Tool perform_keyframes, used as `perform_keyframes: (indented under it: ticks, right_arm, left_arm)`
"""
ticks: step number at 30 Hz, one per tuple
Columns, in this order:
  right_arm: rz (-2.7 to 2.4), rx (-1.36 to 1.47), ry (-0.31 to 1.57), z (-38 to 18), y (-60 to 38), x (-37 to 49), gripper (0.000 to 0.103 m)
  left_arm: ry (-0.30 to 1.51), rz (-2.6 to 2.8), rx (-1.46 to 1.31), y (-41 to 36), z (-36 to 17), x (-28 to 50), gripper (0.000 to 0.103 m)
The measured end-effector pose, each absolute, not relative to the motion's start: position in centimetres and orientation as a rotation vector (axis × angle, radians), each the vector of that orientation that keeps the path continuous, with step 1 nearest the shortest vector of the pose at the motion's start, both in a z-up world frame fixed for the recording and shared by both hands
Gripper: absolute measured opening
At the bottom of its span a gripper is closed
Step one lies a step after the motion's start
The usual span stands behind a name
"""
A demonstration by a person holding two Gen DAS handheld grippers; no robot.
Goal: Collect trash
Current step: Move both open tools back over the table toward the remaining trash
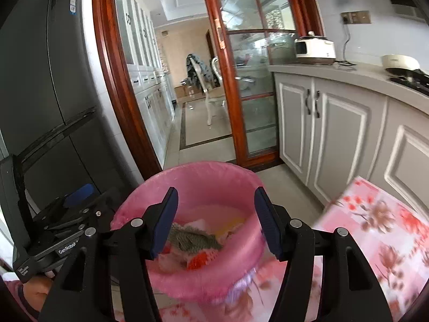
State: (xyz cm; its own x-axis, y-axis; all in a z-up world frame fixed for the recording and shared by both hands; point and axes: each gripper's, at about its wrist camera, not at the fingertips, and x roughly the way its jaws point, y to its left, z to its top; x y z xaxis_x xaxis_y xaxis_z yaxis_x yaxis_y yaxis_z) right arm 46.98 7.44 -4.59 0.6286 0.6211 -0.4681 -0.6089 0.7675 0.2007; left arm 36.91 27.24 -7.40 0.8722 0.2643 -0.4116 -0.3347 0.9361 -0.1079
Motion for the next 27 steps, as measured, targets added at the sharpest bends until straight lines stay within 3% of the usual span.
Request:
perform_keyframes:
  ticks: [3,13,27]
  right_arm:
    - [0.667,0.016,0.527,-3.9,5.7,44.5,0.07]
    - [0.569,0.024,0.507,-3.0,-1.9,34.6,0.084]
    - [0.431,0.087,0.469,-3.4,-11.9,23.6,0.085]
  left_arm:
    - [0.373,0.347,-0.192,26.3,-6.6,34.5,0.098]
    - [0.353,0.28,-0.174,20.5,-4.3,26.3,0.098]
    - [0.411,0.068,-0.151,9.5,-5.5,19.1,0.098]
